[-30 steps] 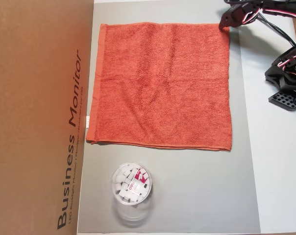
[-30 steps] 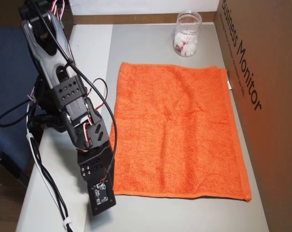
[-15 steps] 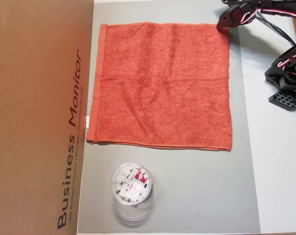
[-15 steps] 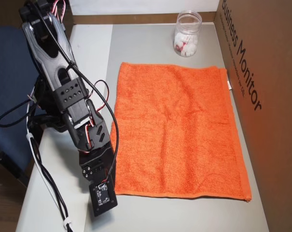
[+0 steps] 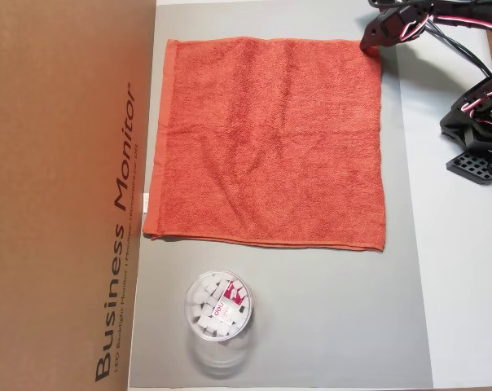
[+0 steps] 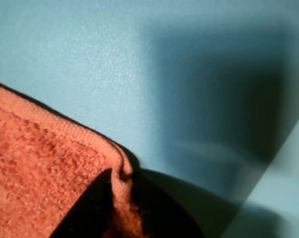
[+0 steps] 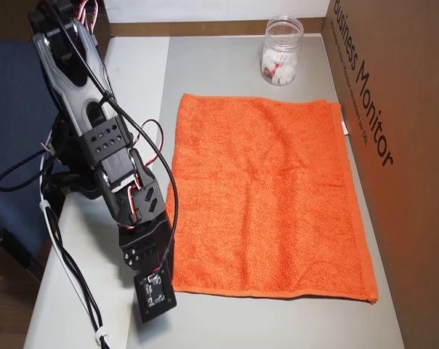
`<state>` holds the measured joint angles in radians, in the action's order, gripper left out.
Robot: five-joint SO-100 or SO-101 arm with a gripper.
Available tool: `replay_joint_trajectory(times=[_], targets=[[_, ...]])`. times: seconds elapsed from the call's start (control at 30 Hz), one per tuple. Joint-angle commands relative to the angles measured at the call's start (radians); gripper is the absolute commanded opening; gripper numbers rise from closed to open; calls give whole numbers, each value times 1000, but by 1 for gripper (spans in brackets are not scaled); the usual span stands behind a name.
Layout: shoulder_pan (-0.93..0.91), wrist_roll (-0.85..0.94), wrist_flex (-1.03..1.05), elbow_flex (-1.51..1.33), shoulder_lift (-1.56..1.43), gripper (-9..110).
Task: Fold the blanket.
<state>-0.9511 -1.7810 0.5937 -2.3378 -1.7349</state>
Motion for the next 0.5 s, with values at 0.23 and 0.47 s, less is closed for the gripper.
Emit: replay_joint_trajectory(times=[0.23,0.47], targets=[[2,61,167,-5,-213,0],[-32,97,278,-5,-350,0]])
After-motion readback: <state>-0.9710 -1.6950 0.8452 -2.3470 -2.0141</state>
